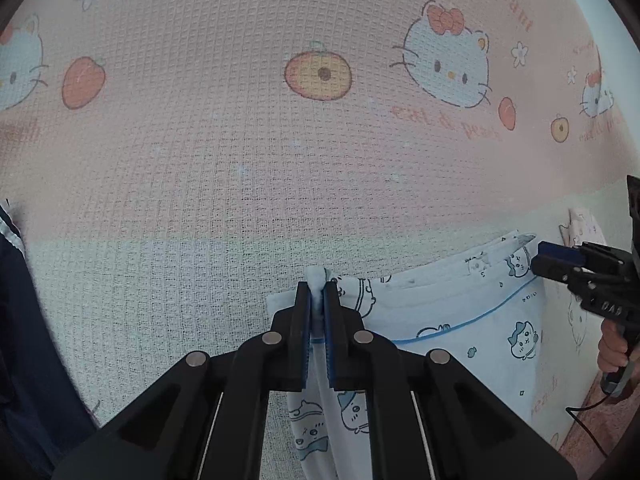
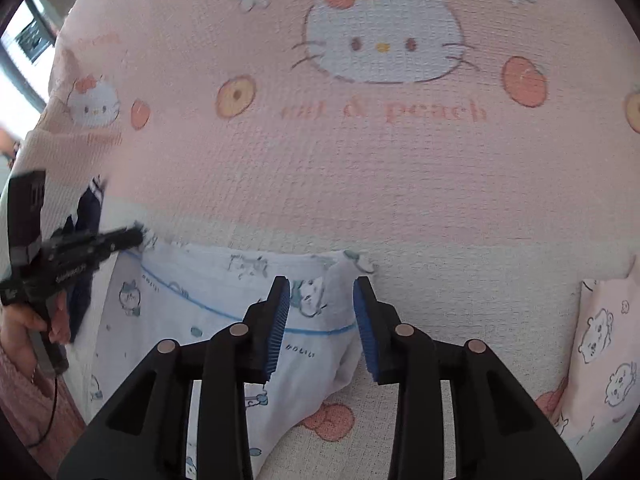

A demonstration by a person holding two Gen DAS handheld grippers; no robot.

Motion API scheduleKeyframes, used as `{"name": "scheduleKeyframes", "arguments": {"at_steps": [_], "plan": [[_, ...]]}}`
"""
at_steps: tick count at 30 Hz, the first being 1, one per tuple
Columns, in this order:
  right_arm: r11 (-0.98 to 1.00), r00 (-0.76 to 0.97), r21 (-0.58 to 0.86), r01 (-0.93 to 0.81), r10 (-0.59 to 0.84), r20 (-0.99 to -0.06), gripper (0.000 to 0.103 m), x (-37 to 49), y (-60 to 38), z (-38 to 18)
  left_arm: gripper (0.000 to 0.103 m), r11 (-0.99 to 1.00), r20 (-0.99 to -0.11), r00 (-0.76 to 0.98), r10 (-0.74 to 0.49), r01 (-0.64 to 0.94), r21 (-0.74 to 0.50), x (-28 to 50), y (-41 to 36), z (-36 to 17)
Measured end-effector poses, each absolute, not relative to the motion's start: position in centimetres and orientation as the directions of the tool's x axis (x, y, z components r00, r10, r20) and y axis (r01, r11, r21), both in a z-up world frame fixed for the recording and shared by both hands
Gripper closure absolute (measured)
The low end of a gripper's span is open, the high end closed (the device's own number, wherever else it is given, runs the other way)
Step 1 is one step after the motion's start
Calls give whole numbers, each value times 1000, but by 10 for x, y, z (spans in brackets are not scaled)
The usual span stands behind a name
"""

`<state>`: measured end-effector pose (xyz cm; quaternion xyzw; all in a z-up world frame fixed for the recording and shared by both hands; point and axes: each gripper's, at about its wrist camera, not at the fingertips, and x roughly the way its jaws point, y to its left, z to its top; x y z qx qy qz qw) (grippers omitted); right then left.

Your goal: Fold clothes

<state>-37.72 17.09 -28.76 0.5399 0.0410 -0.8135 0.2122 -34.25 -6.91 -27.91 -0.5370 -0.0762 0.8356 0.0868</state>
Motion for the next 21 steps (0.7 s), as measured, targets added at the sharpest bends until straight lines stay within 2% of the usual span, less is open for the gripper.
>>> {"name": "scheduleKeyframes", "arguments": {"at_steps": [1,2,3,7,9,11,13,15,17,18,21], "plan": [[-904,-328,95,416,-247,-912,76,-376,162,-293,96,-972,-887,-401,230,-59,-226,-345,-69,-284],[-902,-334,28,431,-189,-923,87,-376,156,-300,96,-971,-889,-393,233,-54,-231,-348,-69,-289],[-908,-341,-6,420,-152,-928,87,-378,156,-306,94,-970,-891,-387,239,-50,-238,-351,-69,-293],[-951,-386,68,301,-187,-903,87,-384,177,-300,91,-962,-887,-375,268,-50,-270,-345,-82,-287],[-965,-442,98,245,-201,-874,84,-380,187,-286,82,-972,-867,-439,234,-78,-222,-335,-76,-270],[-951,-458,177,255,-280,-844,81,-372,191,-269,82,-971,-840,-488,236,-139,-192,-325,-63,-254],[-916,-396,207,345,-342,-852,81,-362,173,-265,81,-956,-855,-443,268,-230,-181,-317,-42,-257],[-881,-310,169,442,-327,-893,81,-349,147,-276,81,-950,-895,-370,248,-276,-149,-319,-24,-274],[-847,-246,92,524,-254,-935,83,-333,123,-293,82,-964,-899,-375,227,-218,-153,-313,-34,-268],[-850,-259,39,525,-203,-944,83,-328,122,-301,82,-970,-900,-378,217,-188,-155,-311,-39,-265],[-886,-290,11,464,-164,-943,85,-331,138,-308,81,-982,-905,-382,185,-98,-159,-303,-53,-255]]}}
